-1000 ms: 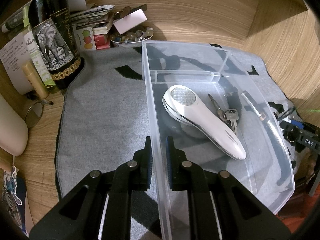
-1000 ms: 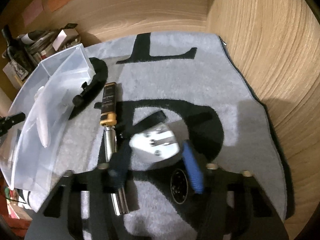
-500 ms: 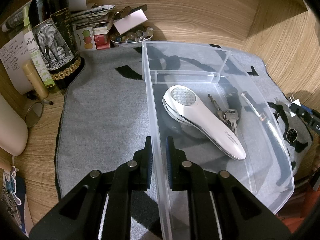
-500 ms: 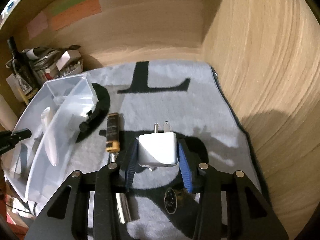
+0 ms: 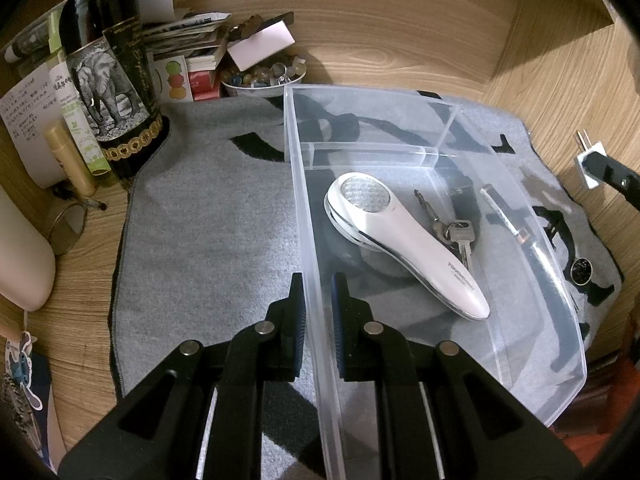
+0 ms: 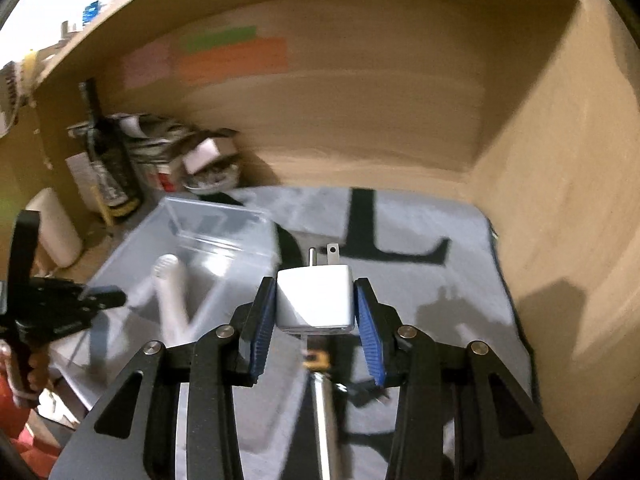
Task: Organize rigid objects
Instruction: 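Carry the white plug adapter into the box and release it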
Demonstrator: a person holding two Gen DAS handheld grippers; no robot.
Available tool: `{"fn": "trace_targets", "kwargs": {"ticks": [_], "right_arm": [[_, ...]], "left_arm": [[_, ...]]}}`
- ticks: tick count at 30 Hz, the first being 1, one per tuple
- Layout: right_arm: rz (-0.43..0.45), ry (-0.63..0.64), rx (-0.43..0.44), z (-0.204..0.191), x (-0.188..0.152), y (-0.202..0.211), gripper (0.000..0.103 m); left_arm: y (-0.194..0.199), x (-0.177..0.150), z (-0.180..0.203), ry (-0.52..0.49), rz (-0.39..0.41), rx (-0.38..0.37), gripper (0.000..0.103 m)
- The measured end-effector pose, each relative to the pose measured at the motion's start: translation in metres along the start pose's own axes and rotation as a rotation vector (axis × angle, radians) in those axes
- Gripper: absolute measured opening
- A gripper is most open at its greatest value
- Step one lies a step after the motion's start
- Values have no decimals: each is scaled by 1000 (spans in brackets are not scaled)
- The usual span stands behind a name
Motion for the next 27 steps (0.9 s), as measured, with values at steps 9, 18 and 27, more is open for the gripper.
{"fn": "trace_targets", "kwargs": {"ticks": [9,18,27], "right_arm": [[-4,92,96,-42,14,-18,36],[-62,174,147,-73,14,-45,36],[-127,240,167,-91,6,-65,36]], "left_arm": [[1,0,0,-1,-1,2,12],[1,0,0,-4,0,1,12],[1,0,0,-2,0,2,12]]}}
Point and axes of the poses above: each gripper's, at about its wrist camera, not at the fingertips, and y roughly against the way its jaws point, z to its right, x to its top, the point moved 2 cm from there along -y, roughly the way its jaws point, and after that the axes turned 3 degrees about -z, right-handed, at the moved point
